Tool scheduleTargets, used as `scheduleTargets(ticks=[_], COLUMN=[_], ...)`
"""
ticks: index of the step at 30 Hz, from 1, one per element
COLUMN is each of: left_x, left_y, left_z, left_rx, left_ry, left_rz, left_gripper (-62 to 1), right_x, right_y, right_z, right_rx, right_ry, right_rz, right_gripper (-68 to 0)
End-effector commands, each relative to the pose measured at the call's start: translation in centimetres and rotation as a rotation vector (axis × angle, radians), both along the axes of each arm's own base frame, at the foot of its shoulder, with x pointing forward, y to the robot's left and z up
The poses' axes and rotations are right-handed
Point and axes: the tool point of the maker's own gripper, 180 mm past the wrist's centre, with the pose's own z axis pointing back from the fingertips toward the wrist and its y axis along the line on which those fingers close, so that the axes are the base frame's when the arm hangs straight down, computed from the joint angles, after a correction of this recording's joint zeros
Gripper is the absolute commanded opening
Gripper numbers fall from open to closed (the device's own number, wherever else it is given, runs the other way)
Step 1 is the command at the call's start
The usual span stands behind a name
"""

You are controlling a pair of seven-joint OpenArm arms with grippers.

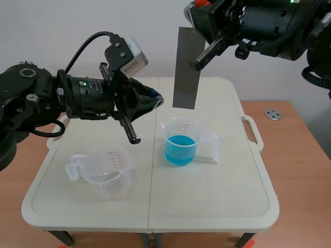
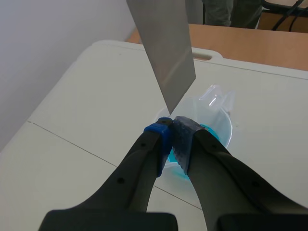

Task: Hold the metal plate by the orange handle, dip it into the blue solution, take it out and point at it, then put the plate back in the beaker on the left.
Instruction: 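Point at the plate with the left hand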

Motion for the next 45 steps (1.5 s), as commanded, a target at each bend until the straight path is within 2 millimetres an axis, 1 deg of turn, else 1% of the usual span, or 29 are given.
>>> scheduleTargets(ticks=[1,20,24,26,29,32,35,38,45], left_x=[0.5,0.3,0.2,0.1,0.0,-0.2,-0.8,-1.7,-3.9], left_y=[-0.1,0.0,0.6,1.2,2.9,5.1,7.5,9.8,15.0], left_z=[1.0,0.8,0.5,0.5,0.3,-0.1,-0.4,-0.2,1.0], left_rx=[-0.024,-0.022,-0.019,-0.032,-0.057,-0.064,-0.063,-0.076,-0.084], left_ry=[-0.022,-0.017,-0.008,-0.001,0.007,0.019,0.032,0.035,0.036], left_rz=[0.005,0.006,0.013,0.021,0.054,0.099,0.131,0.158,0.232], left_gripper=[-59.4,-59.4,-59.4,-59.4,-59.4,-59.4,-59.4,-59.4,-59.4], right_x=[-0.1,-0.1,-0.1,-0.1,-0.1,-0.1,-0.1,0.1,0.5], right_y=[0.1,0.1,0.1,0.1,0.1,0.1,0.1,0.0,-0.1], right_z=[1.4,1.4,1.4,1.4,1.4,1.4,1.4,1.0,-0.7], right_rx=[0.028,0.028,0.03,0.03,0.03,0.03,0.029,0.026,0.031], right_ry=[-0.039,-0.039,-0.039,-0.039,-0.039,-0.038,-0.038,-0.028,0.019], right_rz=[0.009,0.009,0.009,0.009,0.008,0.008,0.008,0.005,0.009], right_gripper=[-66.2,-66.2,-66.2,-66.2,-66.2,-66.2,-66.2,-66.2,-66.2])
